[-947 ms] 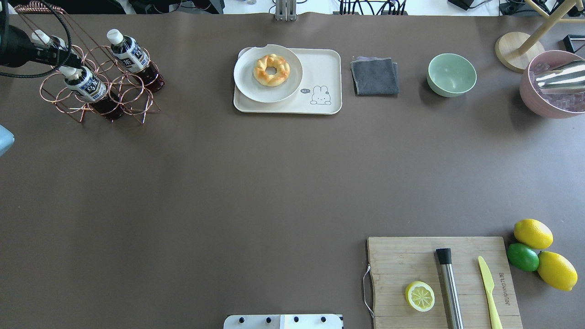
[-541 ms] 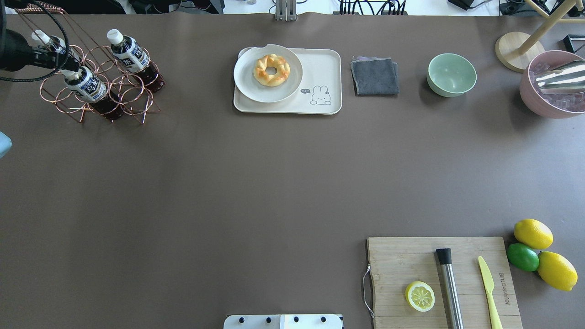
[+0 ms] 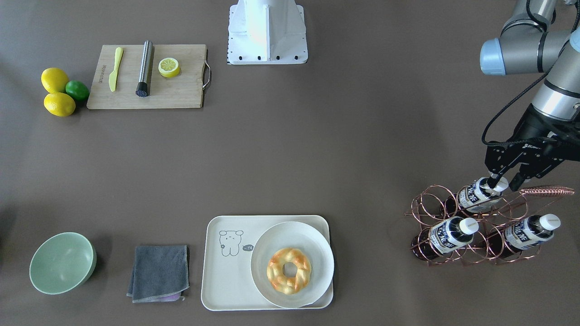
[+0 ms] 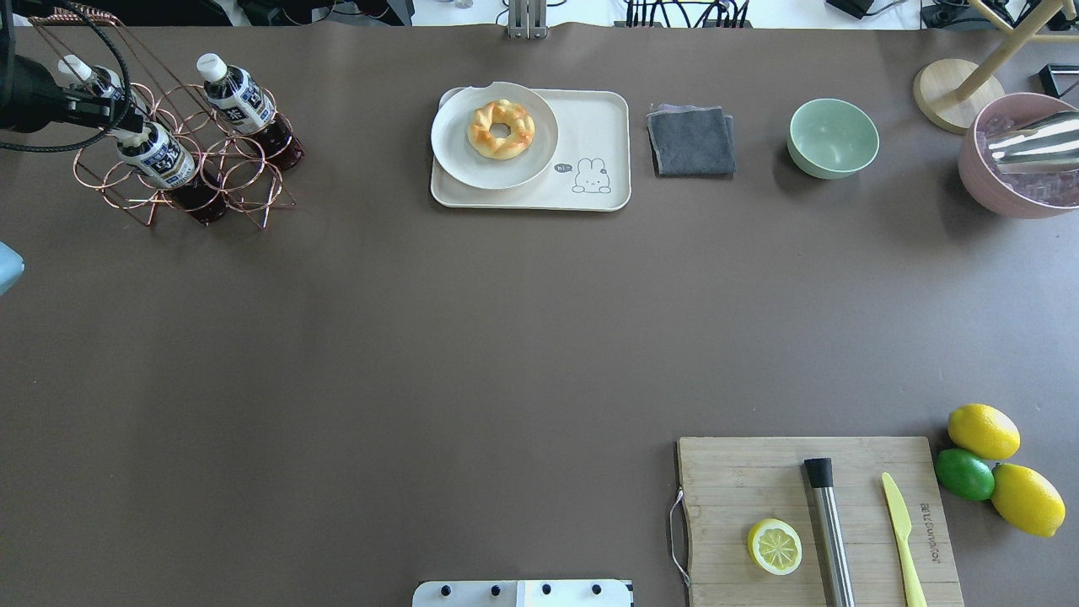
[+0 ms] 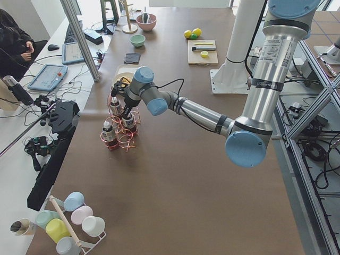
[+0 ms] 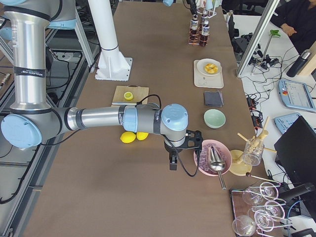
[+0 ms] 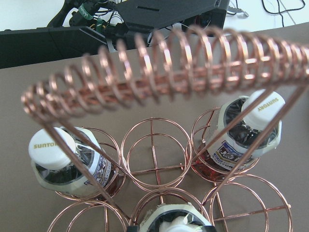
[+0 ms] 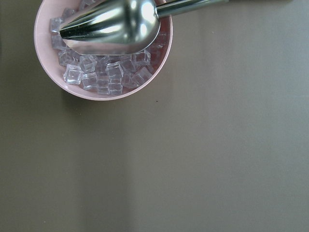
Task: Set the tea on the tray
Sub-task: 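Grasp the tea bottle with the left gripper and lift it from the rack, then carry the tea bottle with the left gripper and set it on the table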
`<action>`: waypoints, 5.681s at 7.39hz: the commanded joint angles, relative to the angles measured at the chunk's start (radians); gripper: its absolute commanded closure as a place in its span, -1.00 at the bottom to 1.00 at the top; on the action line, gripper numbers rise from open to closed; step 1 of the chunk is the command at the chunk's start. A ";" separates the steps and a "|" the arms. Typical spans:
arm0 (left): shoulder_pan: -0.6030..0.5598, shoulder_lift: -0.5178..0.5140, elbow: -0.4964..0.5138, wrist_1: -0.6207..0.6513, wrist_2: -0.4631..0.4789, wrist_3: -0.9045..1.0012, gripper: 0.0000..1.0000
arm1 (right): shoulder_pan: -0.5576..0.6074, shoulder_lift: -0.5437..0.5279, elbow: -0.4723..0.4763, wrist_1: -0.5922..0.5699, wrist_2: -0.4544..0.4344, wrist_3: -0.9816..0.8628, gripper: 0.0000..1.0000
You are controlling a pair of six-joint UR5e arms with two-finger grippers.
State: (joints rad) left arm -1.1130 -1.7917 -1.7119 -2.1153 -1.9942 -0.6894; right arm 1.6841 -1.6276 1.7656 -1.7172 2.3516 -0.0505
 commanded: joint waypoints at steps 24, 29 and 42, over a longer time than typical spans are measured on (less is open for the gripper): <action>0.585 -0.527 -0.381 0.888 0.430 -0.520 1.00 | -0.004 0.020 -0.029 0.002 -0.003 0.001 -1.00; 0.737 -0.675 -0.192 0.881 0.569 -0.640 1.00 | -0.004 0.035 -0.040 0.002 -0.003 0.001 -1.00; 0.753 -0.655 -0.196 0.830 0.623 -0.598 -0.97 | -0.003 0.037 -0.040 0.002 -0.002 0.000 -1.00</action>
State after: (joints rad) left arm -0.3340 -2.4554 -1.8839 -1.2844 -1.3693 -1.3344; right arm 1.6812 -1.5922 1.7258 -1.7150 2.3501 -0.0506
